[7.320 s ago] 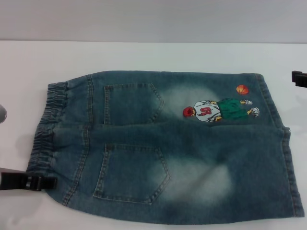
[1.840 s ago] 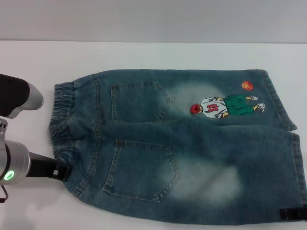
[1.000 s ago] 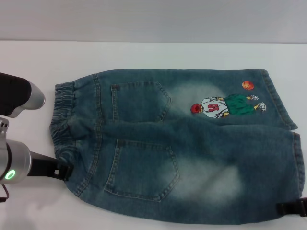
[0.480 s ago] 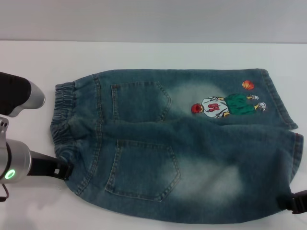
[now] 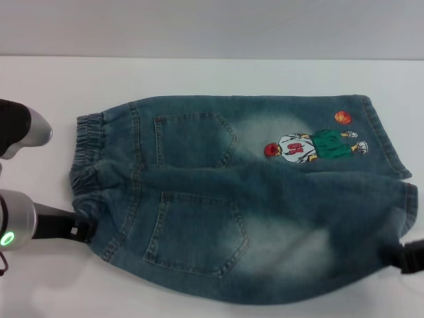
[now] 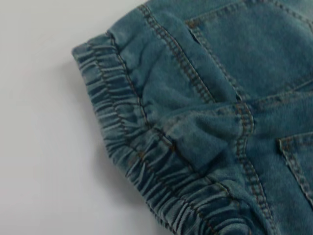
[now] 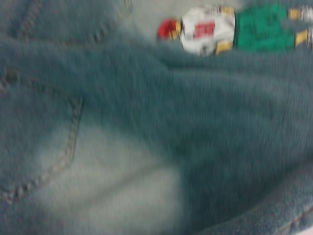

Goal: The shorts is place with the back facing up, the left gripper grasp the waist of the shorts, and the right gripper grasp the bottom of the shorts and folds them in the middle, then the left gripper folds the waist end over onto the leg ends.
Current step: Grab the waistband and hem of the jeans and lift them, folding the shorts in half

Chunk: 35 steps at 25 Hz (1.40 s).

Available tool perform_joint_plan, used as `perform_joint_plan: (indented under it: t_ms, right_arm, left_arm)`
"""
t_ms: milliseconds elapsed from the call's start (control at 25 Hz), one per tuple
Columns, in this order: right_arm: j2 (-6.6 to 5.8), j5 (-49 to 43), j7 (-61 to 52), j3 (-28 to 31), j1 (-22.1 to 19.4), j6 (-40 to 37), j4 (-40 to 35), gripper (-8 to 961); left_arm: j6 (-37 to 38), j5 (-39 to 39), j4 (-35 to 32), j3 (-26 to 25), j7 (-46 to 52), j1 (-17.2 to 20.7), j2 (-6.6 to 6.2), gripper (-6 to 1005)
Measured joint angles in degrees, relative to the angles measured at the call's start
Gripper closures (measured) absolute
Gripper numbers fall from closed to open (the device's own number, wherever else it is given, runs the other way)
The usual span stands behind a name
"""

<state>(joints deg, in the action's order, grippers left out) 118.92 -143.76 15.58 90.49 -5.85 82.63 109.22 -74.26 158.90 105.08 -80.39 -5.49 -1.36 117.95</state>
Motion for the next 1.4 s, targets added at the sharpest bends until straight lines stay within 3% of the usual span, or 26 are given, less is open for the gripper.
perform_joint_plan:
  t_ms: [600, 800, 1400]
  right_arm:
    - [0.23, 2.37, 6.06, 1.99, -0.98, -16.69, 1.71, 889]
    - [0.16, 5.43, 7.96, 1.97, -1.28, -24.29, -1.34, 889]
    - [0.18, 7.97, 11.39, 3.28, -2.02, -36.01, -7.87, 890]
  left_arm:
    - [10.43, -1.27, 1.24, -0.66, 0.74, 3.25, 0.00, 784]
    - [13.30, -2.36, 0.93, -1.22, 0.75, 3.33, 0.00, 785]
    - [24.84, -7.01, -3.39, -3.08, 0.65, 3.03, 0.00, 788]
